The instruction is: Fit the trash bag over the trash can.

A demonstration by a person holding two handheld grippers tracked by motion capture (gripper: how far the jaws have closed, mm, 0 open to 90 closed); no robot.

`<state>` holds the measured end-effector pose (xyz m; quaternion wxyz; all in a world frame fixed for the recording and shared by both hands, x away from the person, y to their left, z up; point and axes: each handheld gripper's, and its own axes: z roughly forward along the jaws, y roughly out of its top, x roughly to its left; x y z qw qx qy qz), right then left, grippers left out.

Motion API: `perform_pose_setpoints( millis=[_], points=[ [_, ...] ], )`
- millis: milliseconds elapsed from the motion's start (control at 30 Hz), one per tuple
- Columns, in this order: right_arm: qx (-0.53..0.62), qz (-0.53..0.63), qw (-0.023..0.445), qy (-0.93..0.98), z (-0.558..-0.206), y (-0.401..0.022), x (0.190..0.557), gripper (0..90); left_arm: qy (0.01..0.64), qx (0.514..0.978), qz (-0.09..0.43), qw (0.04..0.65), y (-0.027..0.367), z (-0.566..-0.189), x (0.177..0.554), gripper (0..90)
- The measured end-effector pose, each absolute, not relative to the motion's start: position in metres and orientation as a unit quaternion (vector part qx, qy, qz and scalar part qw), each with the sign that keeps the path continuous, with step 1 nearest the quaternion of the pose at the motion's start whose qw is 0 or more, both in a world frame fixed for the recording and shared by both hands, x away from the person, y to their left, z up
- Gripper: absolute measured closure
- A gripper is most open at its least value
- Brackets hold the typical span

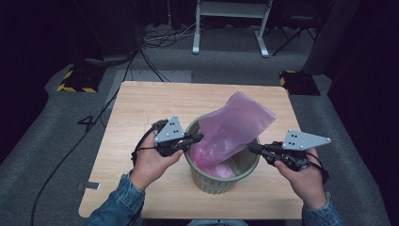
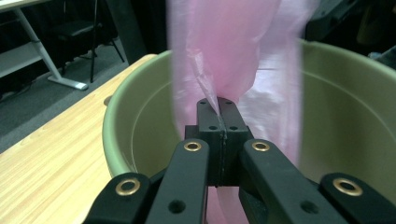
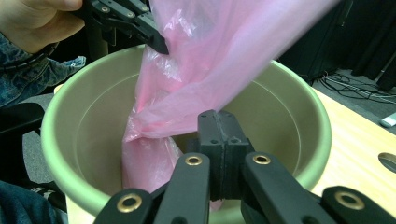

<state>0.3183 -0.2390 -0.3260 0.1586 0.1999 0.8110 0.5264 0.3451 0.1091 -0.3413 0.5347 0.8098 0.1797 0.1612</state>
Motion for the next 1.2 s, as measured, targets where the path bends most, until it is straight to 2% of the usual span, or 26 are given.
perform_pose_setpoints(
  millis=[33, 67, 167, 200, 267, 367, 600, 867, 1200],
  points=[
    [0.202, 0.526, 0.159, 0.811, -0.325, -0.240, 0.318, 88.2, 0.179, 0.811, 0.161, 0.533, 0.109, -0.342, 0.345, 90.0],
    [0.203, 0.526, 0.160, 0.810, -0.324, -0.241, 0.318, 82.7, 0.178, 0.813, 0.161, 0.531, 0.108, -0.343, 0.345, 90.0],
    [0.218, 0.527, 0.181, 0.802, -0.321, -0.244, 0.318, 50.7, 0.177, 0.813, 0.150, 0.533, 0.108, -0.345, 0.344, 90.0],
    [0.225, 0.528, 0.191, 0.797, -0.320, -0.244, 0.319, 43.9, 0.178, 0.813, 0.146, 0.534, 0.107, -0.346, 0.344, 90.0],
    [0.233, 0.527, 0.201, 0.792, -0.318, -0.245, 0.320, 36.7, 0.176, 0.814, 0.144, 0.534, 0.107, -0.348, 0.343, 90.0],
    [0.240, 0.529, 0.214, 0.785, -0.314, -0.246, 0.323, 33.3, 0.176, 0.814, 0.140, 0.536, 0.107, -0.349, 0.341, 90.0],
    [0.221, 0.545, 0.216, 0.779, -0.298, -0.235, 0.323, 34.0, 0.176, 0.819, 0.135, 0.530, 0.106, -0.353, 0.341, 90.0],
    [0.189, 0.551, 0.196, 0.789, -0.293, -0.201, 0.324, 32.1, 0.170, 0.826, 0.131, 0.521, 0.100, -0.357, 0.340, 90.0],
    [0.207, 0.577, 0.161, 0.774, -0.288, -0.185, 0.331, 31.9, 0.155, 0.836, 0.124, 0.511, 0.096, -0.357, 0.338, 90.0]
  ],
)
